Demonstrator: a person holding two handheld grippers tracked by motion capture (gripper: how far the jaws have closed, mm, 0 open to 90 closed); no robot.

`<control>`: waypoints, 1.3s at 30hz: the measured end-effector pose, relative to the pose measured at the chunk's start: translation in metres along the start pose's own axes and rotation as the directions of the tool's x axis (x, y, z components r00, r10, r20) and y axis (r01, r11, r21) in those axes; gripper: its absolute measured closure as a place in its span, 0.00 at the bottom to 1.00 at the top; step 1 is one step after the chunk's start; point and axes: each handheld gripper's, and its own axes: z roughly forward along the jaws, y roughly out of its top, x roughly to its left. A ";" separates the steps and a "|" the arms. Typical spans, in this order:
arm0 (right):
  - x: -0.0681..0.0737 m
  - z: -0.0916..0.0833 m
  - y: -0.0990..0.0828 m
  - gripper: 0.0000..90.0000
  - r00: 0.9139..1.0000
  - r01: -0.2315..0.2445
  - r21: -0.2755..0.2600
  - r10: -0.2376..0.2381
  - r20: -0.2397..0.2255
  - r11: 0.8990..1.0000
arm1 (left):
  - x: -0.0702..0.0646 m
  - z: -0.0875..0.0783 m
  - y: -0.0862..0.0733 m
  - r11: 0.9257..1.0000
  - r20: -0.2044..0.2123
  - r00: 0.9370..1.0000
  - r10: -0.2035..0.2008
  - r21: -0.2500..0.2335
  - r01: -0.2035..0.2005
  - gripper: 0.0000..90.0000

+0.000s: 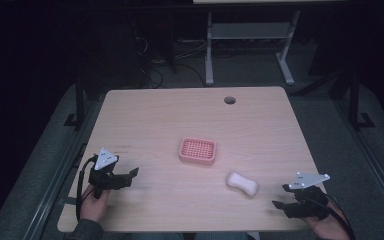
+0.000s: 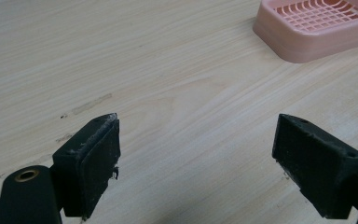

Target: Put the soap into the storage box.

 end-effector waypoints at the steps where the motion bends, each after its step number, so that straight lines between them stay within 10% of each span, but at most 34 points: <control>1: 0.000 0.000 0.000 0.36 1.000 0.000 0.000 0.000 0.000 1.000 | 0.000 0.000 0.000 1.000 0.000 1.000 0.000 0.000 0.000 0.16; 39: 0.016 0.015 0.063 0.33 0.990 0.128 0.068 -0.124 -0.062 0.989 | 0.000 -0.002 0.000 1.000 -0.002 1.000 0.012 -0.003 -0.012 0.16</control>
